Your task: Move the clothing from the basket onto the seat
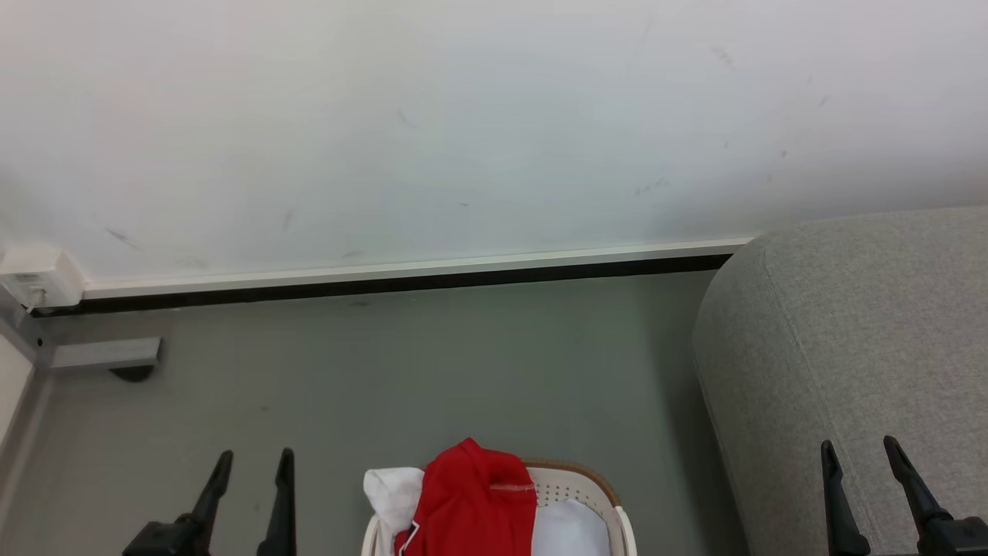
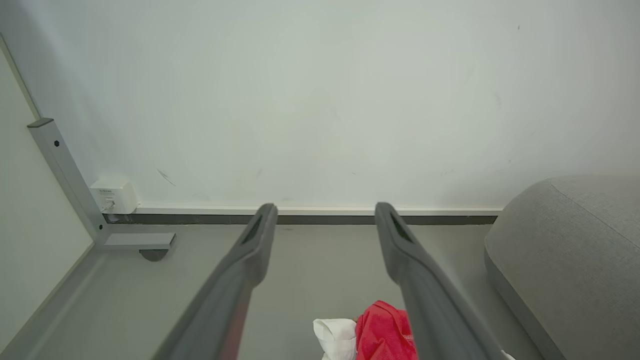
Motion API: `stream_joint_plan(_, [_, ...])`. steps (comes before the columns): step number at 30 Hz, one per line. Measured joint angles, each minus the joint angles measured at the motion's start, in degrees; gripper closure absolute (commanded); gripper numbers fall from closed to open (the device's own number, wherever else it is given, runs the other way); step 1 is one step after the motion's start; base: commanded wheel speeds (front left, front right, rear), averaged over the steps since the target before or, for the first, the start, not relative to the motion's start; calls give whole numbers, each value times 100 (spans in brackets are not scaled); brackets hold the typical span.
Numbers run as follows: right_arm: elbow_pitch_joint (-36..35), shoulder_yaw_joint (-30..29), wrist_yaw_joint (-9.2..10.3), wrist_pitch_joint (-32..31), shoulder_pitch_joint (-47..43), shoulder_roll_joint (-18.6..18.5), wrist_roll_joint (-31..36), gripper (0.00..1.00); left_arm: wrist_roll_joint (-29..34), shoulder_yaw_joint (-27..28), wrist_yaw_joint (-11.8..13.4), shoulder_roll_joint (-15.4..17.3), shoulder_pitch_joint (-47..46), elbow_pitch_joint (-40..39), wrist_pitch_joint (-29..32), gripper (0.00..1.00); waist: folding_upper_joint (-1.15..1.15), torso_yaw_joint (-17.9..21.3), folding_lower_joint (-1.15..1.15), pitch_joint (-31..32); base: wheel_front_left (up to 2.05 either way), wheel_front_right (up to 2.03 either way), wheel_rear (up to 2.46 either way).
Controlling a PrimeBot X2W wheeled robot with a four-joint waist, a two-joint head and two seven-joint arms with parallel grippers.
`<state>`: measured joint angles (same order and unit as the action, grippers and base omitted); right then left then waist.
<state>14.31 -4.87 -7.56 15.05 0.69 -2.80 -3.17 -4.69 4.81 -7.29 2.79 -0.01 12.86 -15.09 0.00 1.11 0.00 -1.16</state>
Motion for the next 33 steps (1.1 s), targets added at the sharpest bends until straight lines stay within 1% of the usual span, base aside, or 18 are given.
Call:
stream_joint_plan(15, [2, 32, 0, 0, 27, 0, -22, 0, -3, -10, -9, -1, -6, 31, -3, 0, 0, 126, 0, -65, 0, 0, 0])
stream_joint_plan(22, [-138, 93, 0, 9, 165, 0, -41, 0, -90, -314, -9, 2, -223, 14, -3, 0, 0, 217, 0, -316, 0, 0, 0])
stream_joint_plan(23, [-193, 122, 0, 9, 247, 0, -44, 0, -147, -512, -10, 34, -339, 98, -4, 0, 0, 263, 0, -435, 0, 0, 0])
stream_joint_plan(26, [-338, 187, 0, 9, 385, -1, -46, 0, -323, -853, -11, 111, -566, 334, -4, 0, 0, 350, 0, -642, 0, 0, 0])
stream_joint_plan(29, [-499, 240, 0, 9, 564, -7, -57, 0, -411, -1388, -20, 308, -864, 937, 14, 0, 0, 457, 0, -892, 0, 0, 0])
stream_joint_plan(33, [-727, 304, 0, 10, 779, -4, -125, 0, -577, -2291, -23, 543, -1465, 1641, 431, 0, 0, 608, 0, -1292, 0, 0, 0])
